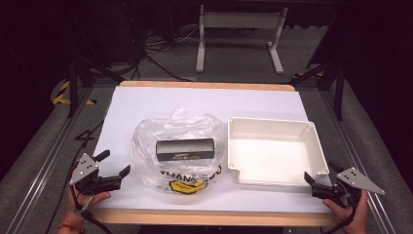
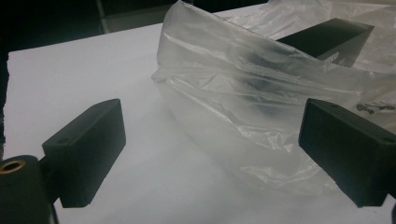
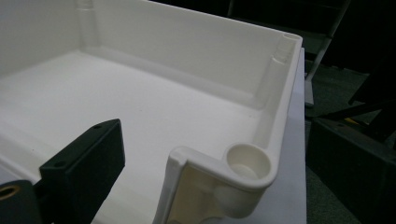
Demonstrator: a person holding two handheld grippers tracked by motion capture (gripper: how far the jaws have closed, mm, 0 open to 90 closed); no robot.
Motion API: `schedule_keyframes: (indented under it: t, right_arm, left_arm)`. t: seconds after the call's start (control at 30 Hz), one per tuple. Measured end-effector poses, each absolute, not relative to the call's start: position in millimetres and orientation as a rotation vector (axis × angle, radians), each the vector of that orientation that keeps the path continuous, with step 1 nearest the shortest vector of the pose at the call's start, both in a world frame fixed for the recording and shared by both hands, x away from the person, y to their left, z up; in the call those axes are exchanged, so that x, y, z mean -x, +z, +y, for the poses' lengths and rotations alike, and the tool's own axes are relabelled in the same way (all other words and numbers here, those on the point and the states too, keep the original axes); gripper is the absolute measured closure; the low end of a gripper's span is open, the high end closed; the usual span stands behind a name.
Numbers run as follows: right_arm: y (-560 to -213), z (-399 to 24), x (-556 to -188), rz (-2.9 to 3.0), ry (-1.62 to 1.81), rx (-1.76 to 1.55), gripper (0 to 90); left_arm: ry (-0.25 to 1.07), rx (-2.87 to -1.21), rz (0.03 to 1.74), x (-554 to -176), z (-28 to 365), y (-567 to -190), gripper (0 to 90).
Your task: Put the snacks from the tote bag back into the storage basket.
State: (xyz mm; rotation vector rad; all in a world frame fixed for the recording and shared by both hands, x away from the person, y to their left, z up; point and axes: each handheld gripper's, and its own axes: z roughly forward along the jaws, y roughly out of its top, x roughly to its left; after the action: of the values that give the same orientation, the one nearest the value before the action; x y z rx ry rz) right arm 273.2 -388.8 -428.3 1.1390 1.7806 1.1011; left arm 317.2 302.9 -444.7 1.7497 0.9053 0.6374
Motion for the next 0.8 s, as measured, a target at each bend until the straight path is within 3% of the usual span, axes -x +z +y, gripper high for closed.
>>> schedule_keyframes:
  t: [0.57,0.8]
  right_arm:
    - [-418.5,-390.3,-268.6,1.785,1.144,-1.13,7.6]
    - [-408.9,-383.5,-265.3,1.822,1.134,-1.075,12.9]
  left_arm:
    - [0.655,-1.77,0.888,-317.1,300.0,-444.4,9.3]
    - [0.657,-1.761,0.891,-317.5,299.7,-444.7,9.7]
